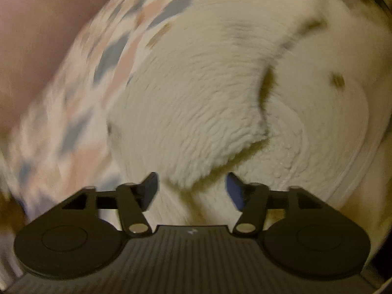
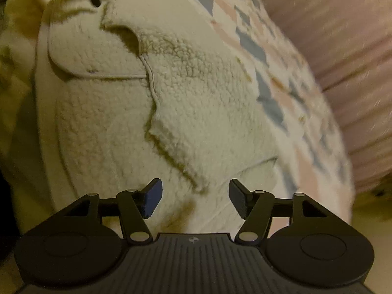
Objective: Fold clothes
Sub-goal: 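Grasp the collar edge with both grippers and fold it toward the hem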
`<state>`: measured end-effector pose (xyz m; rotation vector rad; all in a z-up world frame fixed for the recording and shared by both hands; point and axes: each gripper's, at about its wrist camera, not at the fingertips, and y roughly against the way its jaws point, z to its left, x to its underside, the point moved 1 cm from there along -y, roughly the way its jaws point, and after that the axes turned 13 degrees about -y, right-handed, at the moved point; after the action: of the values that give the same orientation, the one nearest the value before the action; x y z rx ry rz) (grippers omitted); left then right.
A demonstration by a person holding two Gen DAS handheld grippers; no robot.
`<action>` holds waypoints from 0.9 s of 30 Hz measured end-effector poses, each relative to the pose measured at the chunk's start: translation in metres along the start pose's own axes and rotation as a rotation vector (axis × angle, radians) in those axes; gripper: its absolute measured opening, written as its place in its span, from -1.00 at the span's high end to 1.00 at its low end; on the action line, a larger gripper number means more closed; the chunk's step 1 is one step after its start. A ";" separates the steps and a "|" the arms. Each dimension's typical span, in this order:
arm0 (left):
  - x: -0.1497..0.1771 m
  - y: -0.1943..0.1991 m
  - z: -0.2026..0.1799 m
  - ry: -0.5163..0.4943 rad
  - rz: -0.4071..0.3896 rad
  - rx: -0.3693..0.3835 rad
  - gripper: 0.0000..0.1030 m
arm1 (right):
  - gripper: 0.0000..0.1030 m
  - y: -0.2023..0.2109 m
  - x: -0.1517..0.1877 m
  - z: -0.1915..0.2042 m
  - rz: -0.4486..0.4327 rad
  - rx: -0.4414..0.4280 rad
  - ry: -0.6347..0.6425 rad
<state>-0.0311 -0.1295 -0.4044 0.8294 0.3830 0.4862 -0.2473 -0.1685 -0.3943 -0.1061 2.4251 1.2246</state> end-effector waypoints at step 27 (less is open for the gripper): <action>0.017 -0.001 -0.027 -0.294 -0.181 -0.047 0.19 | 0.84 -0.032 0.002 -0.005 -0.081 0.186 0.108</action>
<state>-0.0304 -0.1038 -0.4244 0.7991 0.1720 0.2001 -0.2427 -0.1913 -0.4164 -0.2179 2.5875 0.9762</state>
